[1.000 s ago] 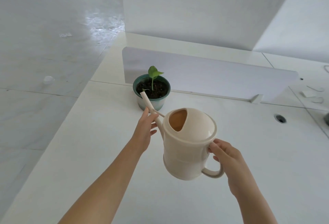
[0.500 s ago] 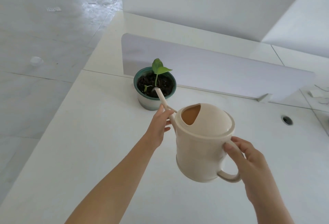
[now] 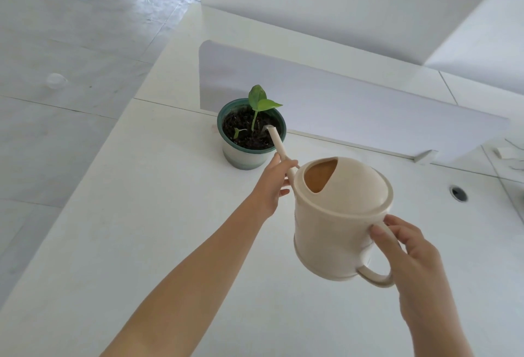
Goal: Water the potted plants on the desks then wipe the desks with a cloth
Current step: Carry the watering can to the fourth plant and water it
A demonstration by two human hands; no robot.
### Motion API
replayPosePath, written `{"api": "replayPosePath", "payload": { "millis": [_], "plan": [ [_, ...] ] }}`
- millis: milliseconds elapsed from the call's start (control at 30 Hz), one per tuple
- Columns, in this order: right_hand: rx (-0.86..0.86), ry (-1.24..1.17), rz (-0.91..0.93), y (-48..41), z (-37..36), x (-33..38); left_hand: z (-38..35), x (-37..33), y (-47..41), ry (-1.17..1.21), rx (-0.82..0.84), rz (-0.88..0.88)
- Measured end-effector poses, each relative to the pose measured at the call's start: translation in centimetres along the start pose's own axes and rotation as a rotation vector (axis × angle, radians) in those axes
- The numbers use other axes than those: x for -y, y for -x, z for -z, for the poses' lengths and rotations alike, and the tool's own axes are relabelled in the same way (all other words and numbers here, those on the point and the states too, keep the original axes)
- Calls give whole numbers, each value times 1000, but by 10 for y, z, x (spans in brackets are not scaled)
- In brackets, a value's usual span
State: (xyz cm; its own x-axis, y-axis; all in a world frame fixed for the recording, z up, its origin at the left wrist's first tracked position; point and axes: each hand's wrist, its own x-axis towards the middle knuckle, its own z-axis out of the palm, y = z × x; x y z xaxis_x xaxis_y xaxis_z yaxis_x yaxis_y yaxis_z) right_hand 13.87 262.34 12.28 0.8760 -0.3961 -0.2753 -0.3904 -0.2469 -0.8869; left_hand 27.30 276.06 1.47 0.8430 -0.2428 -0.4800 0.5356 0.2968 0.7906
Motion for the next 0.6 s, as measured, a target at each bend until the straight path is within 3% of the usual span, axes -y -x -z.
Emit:
{"api": "replayPosePath", "payload": {
  "millis": [600],
  "plan": [
    [150, 78, -23, 2, -36, -15, 61, -6, 27, 29, -144, -133]
  ]
}}
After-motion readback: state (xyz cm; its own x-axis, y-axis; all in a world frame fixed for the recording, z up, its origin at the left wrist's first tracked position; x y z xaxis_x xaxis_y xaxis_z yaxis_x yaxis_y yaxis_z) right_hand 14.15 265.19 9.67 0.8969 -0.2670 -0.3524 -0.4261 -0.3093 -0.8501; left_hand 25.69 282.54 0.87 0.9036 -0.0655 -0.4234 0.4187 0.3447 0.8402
